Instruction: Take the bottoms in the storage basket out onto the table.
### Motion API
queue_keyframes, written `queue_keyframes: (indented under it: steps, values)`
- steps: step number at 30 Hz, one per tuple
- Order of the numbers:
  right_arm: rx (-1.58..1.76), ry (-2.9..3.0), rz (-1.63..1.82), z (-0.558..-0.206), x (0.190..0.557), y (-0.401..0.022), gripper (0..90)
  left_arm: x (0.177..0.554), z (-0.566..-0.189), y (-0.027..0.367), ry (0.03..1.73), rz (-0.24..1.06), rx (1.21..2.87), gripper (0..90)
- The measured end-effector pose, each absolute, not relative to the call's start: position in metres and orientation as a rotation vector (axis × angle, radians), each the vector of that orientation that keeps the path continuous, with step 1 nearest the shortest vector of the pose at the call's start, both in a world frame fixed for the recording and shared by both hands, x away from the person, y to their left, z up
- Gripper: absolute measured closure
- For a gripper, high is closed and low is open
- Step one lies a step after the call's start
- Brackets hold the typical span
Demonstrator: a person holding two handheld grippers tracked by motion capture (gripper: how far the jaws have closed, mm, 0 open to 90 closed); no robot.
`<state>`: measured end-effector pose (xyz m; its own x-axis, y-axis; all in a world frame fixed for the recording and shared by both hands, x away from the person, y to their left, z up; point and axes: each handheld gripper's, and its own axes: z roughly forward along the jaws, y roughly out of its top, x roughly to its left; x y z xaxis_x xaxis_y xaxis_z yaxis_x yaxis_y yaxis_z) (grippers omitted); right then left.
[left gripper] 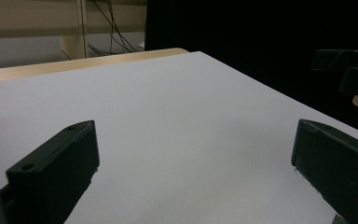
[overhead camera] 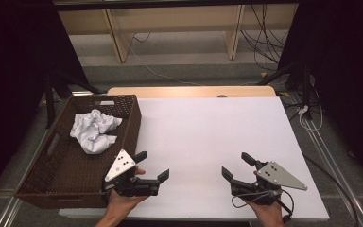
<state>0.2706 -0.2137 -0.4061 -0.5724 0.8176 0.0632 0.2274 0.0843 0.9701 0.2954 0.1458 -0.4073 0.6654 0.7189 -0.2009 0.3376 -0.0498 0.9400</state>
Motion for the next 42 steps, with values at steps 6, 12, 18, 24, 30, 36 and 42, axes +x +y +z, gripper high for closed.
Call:
queue_keyframes:
  steps: [6,12,18,24,30,36,42]
  values:
    - [1.031,1.86,1.512,-0.406,0.271,-0.214,21.7,0.298,-0.403,0.149,0.876,0.366,1.642,0.6]
    - [1.034,1.857,1.512,-0.406,0.271,-0.214,21.7,0.299,-0.4,0.148,0.859,0.368,1.652,0.6]
    - [1.041,1.857,1.502,-0.407,0.272,-0.214,21.8,0.303,-0.39,0.149,0.849,0.368,1.663,1.0]
    - [1.049,1.851,1.504,-0.407,0.272,-0.214,21.8,0.312,-0.379,0.149,0.857,0.367,1.678,1.2]
    - [1.052,1.852,1.507,-0.407,0.273,-0.215,21.8,0.325,-0.373,0.15,0.877,0.348,1.695,1.4]
    - [1.047,1.853,1.513,-0.407,0.272,-0.215,21.9,0.338,-0.361,0.153,0.895,0.36,1.702,1.7]
    - [1.052,1.855,1.509,-0.407,0.273,-0.216,21.9,0.352,-0.35,0.157,0.93,0.364,1.712,1.8]
